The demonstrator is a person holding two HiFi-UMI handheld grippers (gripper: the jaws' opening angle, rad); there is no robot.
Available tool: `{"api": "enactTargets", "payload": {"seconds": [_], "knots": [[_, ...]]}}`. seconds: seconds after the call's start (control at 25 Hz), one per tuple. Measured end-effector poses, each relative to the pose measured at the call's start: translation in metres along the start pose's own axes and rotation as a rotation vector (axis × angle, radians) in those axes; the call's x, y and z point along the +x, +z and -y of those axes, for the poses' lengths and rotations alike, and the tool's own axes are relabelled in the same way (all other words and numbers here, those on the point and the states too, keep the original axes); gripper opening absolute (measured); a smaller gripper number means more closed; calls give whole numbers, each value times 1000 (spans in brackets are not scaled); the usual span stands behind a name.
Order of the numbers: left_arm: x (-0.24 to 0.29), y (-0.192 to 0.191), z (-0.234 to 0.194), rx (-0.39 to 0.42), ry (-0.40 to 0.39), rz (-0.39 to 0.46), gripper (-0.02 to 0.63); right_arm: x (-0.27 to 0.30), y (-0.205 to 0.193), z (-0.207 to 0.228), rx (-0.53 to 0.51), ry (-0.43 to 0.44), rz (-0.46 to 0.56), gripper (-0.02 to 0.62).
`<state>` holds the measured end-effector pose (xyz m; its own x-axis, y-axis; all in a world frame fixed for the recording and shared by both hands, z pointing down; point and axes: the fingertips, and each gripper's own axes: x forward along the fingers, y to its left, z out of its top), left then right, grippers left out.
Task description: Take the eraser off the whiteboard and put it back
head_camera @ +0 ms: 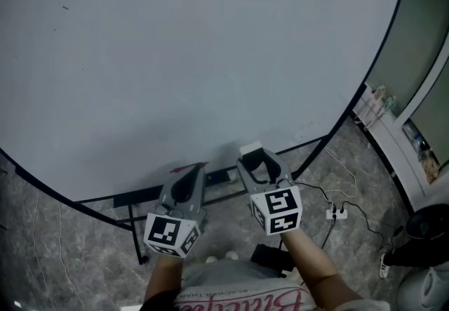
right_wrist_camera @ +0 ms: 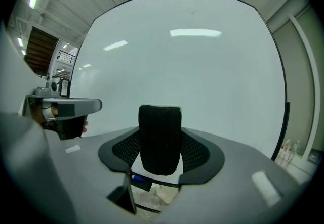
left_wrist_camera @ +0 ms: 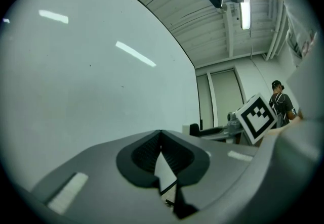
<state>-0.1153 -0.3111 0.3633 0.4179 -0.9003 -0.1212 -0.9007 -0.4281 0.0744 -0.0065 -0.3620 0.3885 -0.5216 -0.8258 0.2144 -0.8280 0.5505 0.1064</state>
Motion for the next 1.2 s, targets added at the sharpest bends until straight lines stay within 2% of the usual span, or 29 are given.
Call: {"api": "enactTargets", "payload": {"seconds": [0.16, 0.28, 0.72, 1.2], "knots": [[2, -1, -5, -36, 2, 0, -2, 28, -5, 8, 13, -42, 6, 232], [3, -3, -6, -32, 7, -7, -2, 43, -10, 8, 5, -67, -1, 233], [8, -9, -1, -28, 2, -20, -2, 77, -29, 3, 28, -77, -66, 234], [8, -10, -1, -29, 12, -16, -2, 82, -32, 5, 7, -82, -53, 242]]}}
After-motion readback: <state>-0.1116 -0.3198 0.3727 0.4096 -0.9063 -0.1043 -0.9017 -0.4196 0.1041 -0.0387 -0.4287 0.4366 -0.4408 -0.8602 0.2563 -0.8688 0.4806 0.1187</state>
